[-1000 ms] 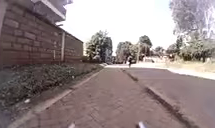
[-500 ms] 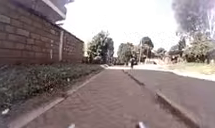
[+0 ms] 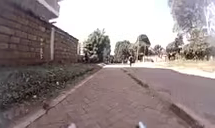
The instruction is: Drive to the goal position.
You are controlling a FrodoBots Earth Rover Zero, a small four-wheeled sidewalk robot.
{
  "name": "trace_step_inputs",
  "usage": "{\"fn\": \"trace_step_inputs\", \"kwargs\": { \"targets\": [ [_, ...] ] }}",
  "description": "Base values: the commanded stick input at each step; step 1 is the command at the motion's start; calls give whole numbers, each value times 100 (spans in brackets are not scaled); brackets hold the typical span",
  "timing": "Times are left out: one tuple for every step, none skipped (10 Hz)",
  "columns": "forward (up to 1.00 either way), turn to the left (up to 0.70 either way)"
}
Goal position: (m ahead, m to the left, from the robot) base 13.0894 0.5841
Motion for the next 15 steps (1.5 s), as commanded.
{"fn": "trace_step_inputs", "kwargs": {
  "targets": [
    [100, 0],
    [100, 0],
    [100, 0],
    [100, 0],
    [100, 0],
    [100, 0],
    [100, 0],
    [100, 0],
    [100, 0],
    [100, 0],
    [100, 0],
    [100, 0],
    [100, 0],
    [100, -31],
    [100, -40]
  ]
}}
